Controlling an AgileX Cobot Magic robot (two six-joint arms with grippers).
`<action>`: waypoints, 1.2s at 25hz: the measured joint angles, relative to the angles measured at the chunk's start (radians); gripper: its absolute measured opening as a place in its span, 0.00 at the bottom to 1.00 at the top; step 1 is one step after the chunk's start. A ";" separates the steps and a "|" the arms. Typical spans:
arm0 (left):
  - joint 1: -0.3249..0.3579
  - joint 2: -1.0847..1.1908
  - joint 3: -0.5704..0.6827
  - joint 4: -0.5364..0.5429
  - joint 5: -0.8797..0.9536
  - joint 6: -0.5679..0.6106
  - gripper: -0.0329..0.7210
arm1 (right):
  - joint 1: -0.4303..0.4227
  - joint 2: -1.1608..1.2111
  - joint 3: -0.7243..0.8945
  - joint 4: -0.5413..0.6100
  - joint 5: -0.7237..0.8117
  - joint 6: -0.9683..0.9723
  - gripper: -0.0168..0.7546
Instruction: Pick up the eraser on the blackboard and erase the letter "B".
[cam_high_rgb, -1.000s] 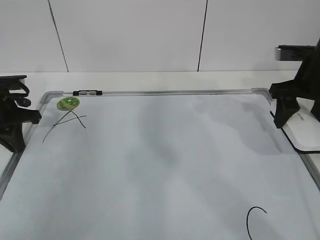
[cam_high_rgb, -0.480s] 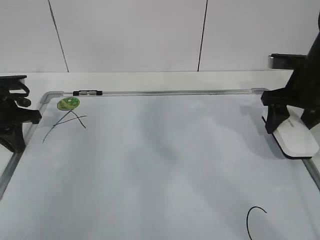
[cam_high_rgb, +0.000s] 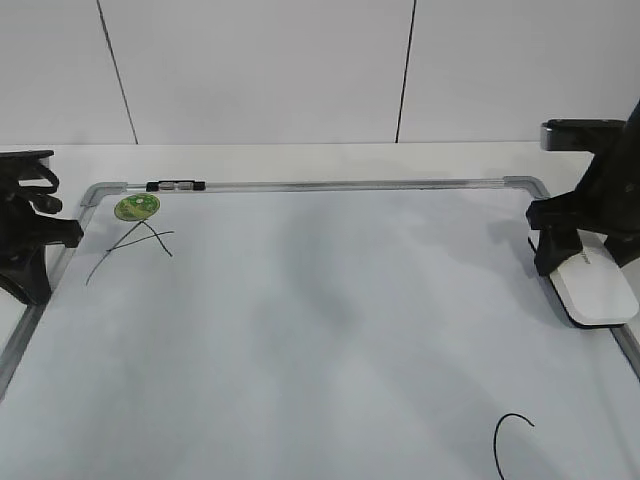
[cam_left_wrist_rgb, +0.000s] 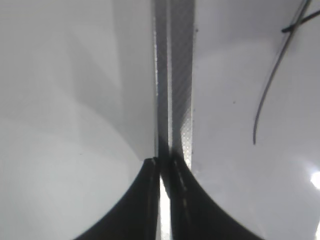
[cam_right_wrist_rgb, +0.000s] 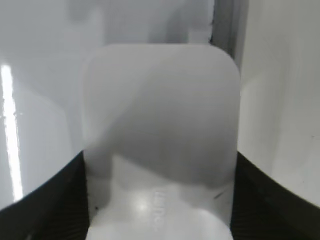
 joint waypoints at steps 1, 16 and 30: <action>0.000 0.000 0.000 0.000 0.000 0.000 0.07 | 0.000 0.000 0.002 -0.005 -0.004 0.000 0.71; 0.000 0.000 0.000 -0.004 0.000 0.000 0.07 | 0.000 0.000 0.002 0.022 -0.013 -0.003 0.71; 0.000 0.000 0.000 -0.007 0.000 0.000 0.08 | 0.000 0.000 0.002 0.012 -0.013 -0.004 0.71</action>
